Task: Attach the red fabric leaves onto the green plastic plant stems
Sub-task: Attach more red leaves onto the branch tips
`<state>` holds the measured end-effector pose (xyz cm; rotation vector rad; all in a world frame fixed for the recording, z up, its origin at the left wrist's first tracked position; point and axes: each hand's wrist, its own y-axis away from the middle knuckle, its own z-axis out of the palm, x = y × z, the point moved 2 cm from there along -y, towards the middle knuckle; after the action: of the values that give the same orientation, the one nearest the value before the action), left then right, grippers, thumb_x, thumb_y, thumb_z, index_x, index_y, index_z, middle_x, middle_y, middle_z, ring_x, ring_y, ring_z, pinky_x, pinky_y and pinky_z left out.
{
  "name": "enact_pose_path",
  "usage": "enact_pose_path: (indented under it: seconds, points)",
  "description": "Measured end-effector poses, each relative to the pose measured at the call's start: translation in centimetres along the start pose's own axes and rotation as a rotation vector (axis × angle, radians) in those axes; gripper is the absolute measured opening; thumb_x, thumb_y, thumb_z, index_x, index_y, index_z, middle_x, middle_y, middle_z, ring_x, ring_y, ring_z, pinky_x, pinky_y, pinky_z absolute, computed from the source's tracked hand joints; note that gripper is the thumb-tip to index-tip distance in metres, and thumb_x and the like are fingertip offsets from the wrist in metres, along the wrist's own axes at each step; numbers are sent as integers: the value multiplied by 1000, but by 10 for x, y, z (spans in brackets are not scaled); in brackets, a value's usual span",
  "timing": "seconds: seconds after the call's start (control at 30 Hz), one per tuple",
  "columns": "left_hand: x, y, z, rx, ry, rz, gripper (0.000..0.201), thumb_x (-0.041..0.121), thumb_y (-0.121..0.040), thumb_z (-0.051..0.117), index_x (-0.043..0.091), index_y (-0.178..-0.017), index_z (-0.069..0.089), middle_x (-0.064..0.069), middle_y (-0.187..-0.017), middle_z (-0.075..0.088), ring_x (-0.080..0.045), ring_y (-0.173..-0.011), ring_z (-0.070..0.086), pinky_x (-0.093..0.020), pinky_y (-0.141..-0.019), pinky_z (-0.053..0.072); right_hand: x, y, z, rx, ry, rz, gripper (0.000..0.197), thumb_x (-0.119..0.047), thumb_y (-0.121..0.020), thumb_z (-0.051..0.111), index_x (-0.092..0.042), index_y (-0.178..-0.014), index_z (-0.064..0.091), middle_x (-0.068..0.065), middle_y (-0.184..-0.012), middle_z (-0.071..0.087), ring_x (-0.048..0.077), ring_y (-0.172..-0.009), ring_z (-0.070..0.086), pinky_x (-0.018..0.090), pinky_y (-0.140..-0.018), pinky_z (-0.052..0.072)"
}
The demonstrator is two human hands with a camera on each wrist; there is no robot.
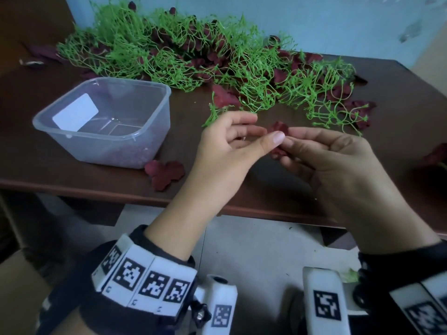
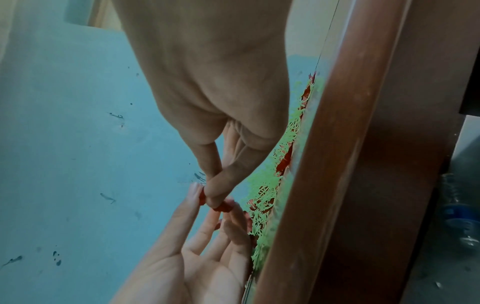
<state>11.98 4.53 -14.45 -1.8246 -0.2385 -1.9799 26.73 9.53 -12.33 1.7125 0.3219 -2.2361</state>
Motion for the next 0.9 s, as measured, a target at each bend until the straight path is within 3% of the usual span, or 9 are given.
enact_pose_path:
  seconds: [0.17,0.3,0.43,0.63,0.7,0.8,0.9]
  points:
    - [-1,-1,-1,-39,53,-34,27,5,-82,82,12,-101,66,-4,-89,76,-7,-77,69,-18,-69,51,3,0,-4,-83,87,-29,20,-9,-70,72,-9,-90,75,14,-84,77,20,-77,74,24,-68,59]
    - [-1,0,-1,-49,21,-40,21,-1,-84,79,12,-96,66,-2,-82,74,-7,-74,68,-17,-69,52,8,-3,-2,-92,119,-29,20,-11,-71,71,-9,-91,76,14,-87,76,23,-83,73,36,-78,61]
    - [4,0,-3,-6,-14,-33,16,-3,-86,76,8,-95,70,-6,-80,74,-7,-73,69,-16,-68,53,11,-3,8,-101,129,-55,12,-16,-78,71,-9,-86,77,14,-83,73,25,-80,72,30,-70,61]
    - [22,-3,-21,57,-113,-31,3,14,-92,73,16,-92,72,-4,-83,75,-10,-75,73,-39,-83,62,12,-5,19,-55,101,-79,14,-12,-84,68,-13,-74,78,14,-75,73,24,-73,71,27,-65,59]
    - [31,-3,-33,92,-218,13,5,18,-90,73,22,-89,71,1,-79,74,-13,-73,74,-42,-81,62,13,-4,23,-72,106,-89,14,-10,-84,67,-10,-73,76,12,-70,72,21,-67,71,24,-61,58]
    - [49,-2,-51,138,-383,121,14,15,-91,69,27,-84,69,5,-78,73,-10,-76,72,-30,-72,56,15,-2,29,-98,118,-94,6,-10,-77,71,-4,-79,71,15,-75,74,24,-67,71,27,-63,60]
    - [67,0,-74,224,-488,201,24,6,-97,57,25,-86,66,8,-80,73,-4,-71,67,-24,-68,51,16,1,35,-180,235,-114,17,-10,-75,74,-3,-90,74,21,-88,75,38,-85,73,41,-82,61]
